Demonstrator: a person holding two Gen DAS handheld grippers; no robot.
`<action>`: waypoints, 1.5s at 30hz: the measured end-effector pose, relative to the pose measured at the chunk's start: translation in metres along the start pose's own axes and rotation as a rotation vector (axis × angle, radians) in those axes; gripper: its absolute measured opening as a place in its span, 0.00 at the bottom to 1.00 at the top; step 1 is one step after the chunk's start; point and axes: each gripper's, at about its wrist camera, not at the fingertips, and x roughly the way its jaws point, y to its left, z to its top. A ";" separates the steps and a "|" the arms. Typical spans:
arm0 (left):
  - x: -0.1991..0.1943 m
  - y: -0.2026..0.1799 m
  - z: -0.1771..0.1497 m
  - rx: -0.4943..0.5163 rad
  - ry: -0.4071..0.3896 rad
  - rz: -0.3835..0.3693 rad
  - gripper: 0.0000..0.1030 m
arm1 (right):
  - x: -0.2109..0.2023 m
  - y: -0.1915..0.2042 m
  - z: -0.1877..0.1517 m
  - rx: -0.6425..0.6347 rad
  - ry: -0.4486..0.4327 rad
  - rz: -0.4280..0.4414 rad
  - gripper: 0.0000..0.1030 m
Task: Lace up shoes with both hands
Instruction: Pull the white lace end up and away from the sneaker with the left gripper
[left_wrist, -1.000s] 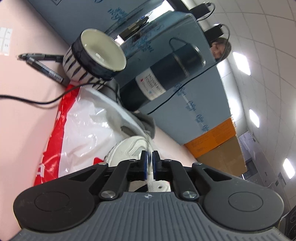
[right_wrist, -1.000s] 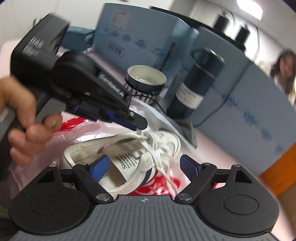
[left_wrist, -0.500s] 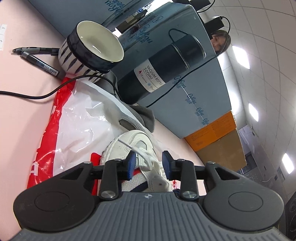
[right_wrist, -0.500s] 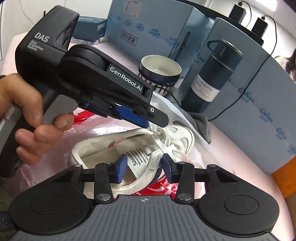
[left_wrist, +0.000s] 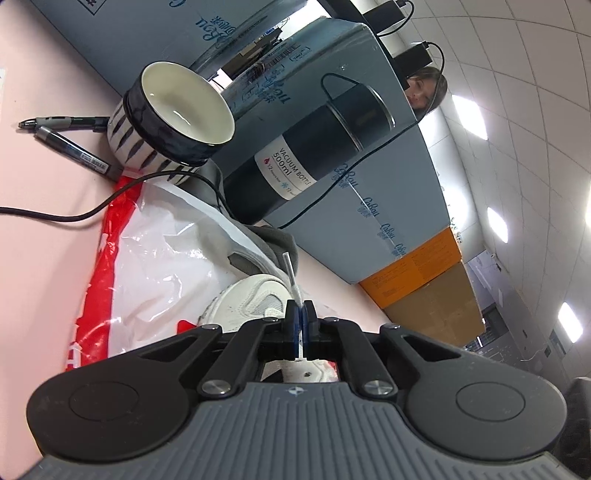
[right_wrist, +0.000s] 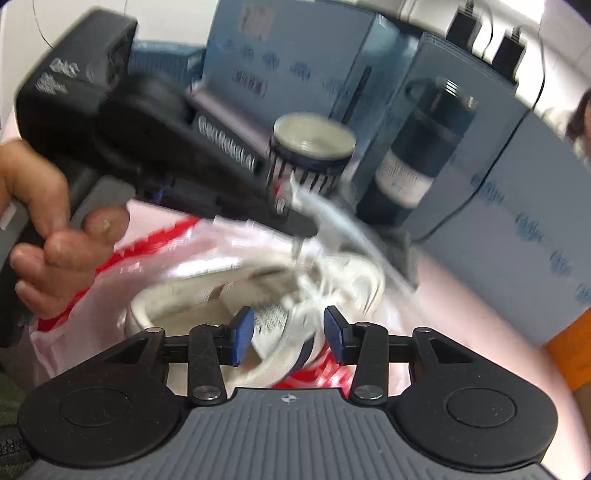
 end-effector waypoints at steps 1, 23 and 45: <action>0.000 0.000 0.000 -0.003 -0.001 -0.001 0.01 | -0.003 0.003 0.001 -0.020 -0.027 0.014 0.42; -0.006 -0.006 0.008 0.018 -0.047 -0.018 0.01 | 0.019 -0.017 0.002 0.152 0.098 0.164 0.55; -0.050 0.005 0.042 -0.024 -0.232 0.033 0.01 | 0.020 -0.019 -0.001 0.212 0.098 0.156 0.59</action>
